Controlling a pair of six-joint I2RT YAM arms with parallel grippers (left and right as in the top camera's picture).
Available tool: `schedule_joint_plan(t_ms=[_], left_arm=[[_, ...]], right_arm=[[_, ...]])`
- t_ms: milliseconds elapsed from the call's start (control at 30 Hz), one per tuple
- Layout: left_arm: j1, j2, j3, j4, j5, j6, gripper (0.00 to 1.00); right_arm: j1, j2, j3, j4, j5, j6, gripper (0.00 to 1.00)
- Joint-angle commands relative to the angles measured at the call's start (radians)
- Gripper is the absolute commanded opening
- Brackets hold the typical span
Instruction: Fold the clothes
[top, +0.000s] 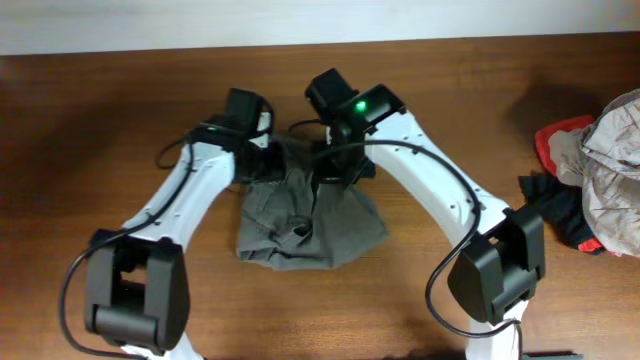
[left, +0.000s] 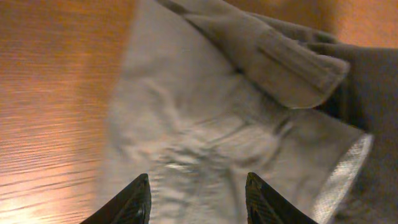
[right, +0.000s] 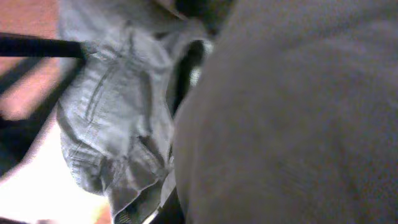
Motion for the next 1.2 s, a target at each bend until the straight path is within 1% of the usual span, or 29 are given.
schedule_joint_plan(t_ms=[0, 67, 233, 367, 500, 633, 733, 900, 1033, 1100, 1167], left_arm=[[0.038, -0.013, 0.002, -0.024, -0.053, 0.069, 0.49], [0.048, -0.013, -0.004, -0.032, -0.087, 0.069, 0.5], [0.051, -0.002, -0.044, -0.023, -0.083, 0.069, 0.49], [0.05, 0.032, -0.108, -0.015, -0.082, 0.068, 0.48], [0.05, 0.068, -0.134, 0.006, -0.061, 0.068, 0.47], [0.044, 0.071, -0.134, 0.03, -0.041, 0.069, 0.47], [0.025, 0.071, -0.134, 0.04, -0.041, 0.069, 0.48], [-0.006, 0.071, -0.134, 0.04, -0.041, 0.069, 0.48], [-0.019, 0.071, -0.134, 0.04, -0.041, 0.069, 0.48], [-0.021, 0.071, -0.134, 0.04, -0.041, 0.069, 0.48], [-0.021, 0.071, -0.134, 0.04, -0.042, 0.069, 0.48]], right_arm=[[-0.033, -0.023, 0.0, -0.017, 0.032, -0.05, 0.07], [-0.053, -0.03, 0.0, -0.034, 0.035, -0.076, 0.07], [-0.094, -0.043, 0.013, -0.113, 0.12, -0.09, 0.07], [-0.132, -0.056, 0.058, -0.186, 0.204, -0.097, 0.08], [-0.15, -0.064, 0.108, -0.233, 0.212, -0.115, 0.07], [-0.125, -0.064, 0.119, -0.215, 0.149, -0.115, 0.07], [-0.083, -0.063, 0.119, -0.166, 0.099, -0.115, 0.08], [0.003, -0.033, 0.119, -0.096, 0.1, -0.11, 0.08], [0.038, 0.019, 0.119, -0.093, 0.106, -0.084, 0.08], [0.049, 0.043, 0.119, -0.092, 0.107, -0.074, 0.15], [0.055, 0.065, 0.119, -0.092, 0.103, -0.05, 0.15]])
